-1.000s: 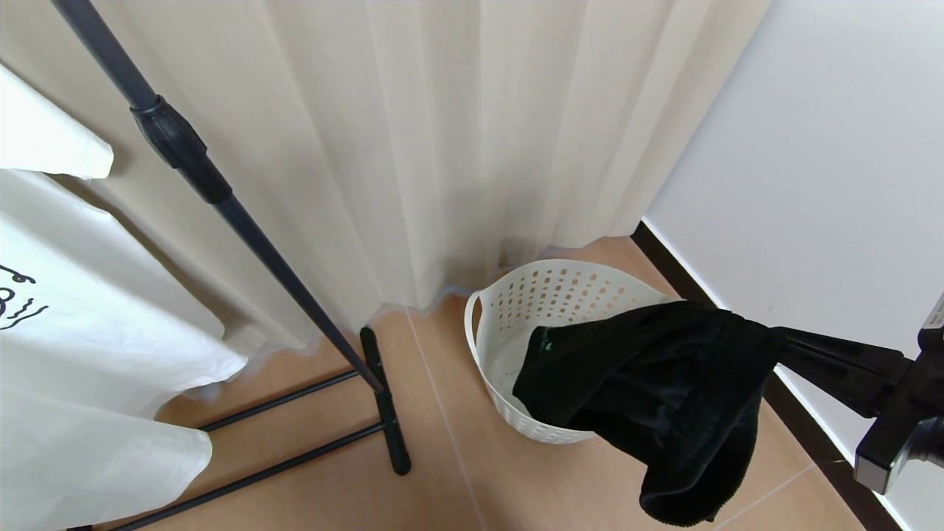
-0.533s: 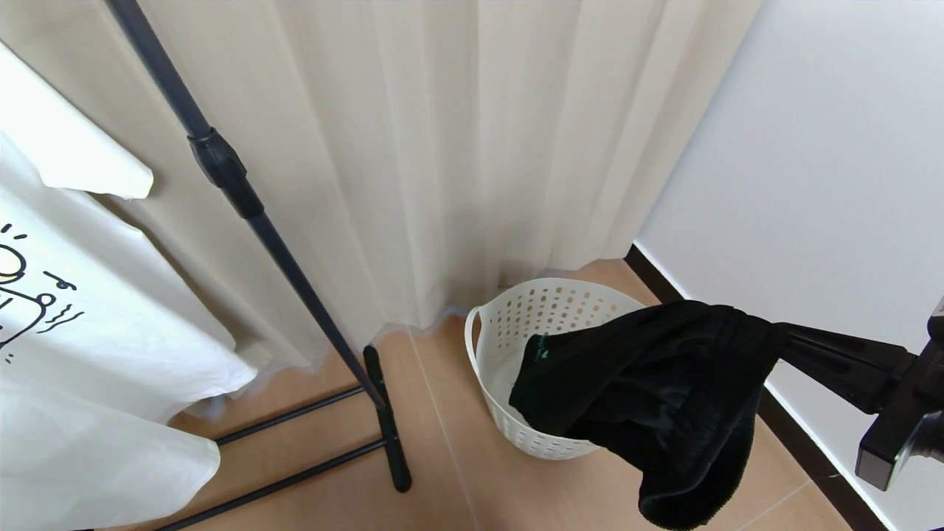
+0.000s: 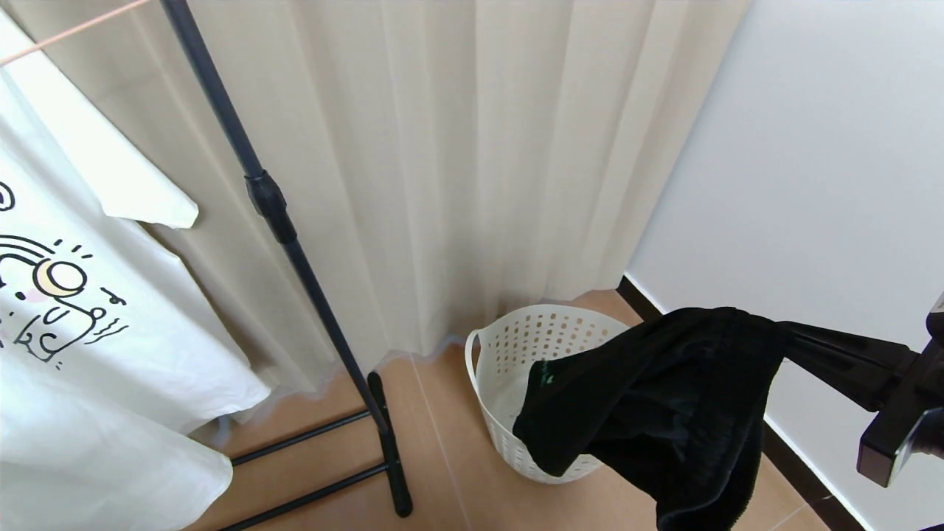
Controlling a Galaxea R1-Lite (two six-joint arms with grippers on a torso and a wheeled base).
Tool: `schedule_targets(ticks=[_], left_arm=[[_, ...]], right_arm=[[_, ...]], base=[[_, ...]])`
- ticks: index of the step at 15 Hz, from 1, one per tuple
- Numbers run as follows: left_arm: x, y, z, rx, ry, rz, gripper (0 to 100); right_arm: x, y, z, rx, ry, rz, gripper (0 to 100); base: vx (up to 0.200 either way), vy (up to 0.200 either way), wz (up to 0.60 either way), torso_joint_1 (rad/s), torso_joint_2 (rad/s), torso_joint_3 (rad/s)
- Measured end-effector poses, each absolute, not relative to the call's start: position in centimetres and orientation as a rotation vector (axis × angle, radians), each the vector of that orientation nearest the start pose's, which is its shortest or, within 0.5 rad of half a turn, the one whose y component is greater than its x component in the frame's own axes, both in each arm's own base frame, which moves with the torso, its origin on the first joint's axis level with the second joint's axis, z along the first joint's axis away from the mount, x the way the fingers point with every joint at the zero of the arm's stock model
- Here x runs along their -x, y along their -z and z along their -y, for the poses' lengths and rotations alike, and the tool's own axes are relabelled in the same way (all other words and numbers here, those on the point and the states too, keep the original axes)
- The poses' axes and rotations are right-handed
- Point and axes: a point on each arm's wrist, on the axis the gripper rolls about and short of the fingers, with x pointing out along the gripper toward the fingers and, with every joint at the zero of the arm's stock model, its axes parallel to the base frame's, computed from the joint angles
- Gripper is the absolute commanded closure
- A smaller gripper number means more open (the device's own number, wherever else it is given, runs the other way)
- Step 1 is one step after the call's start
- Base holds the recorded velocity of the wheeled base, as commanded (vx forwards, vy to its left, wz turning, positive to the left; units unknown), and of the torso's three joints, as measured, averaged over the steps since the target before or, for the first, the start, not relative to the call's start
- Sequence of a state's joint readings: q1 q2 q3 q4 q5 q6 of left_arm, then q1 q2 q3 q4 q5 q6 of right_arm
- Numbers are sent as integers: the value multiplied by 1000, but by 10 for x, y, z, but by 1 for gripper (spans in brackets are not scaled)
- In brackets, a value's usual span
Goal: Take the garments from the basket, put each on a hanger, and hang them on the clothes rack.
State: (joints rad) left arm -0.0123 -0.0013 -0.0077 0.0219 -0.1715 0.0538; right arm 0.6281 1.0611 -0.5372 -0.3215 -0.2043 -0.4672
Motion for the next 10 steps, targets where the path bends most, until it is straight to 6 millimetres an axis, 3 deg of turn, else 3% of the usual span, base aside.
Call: schedule_targets(ticks=[10], left_arm=[[24,-75,4,-53,185,-7,0]], right_arm=[[-121,-217,-82,547,-462,-98,100]], base=[[0,0,0,125,-456,-135]])
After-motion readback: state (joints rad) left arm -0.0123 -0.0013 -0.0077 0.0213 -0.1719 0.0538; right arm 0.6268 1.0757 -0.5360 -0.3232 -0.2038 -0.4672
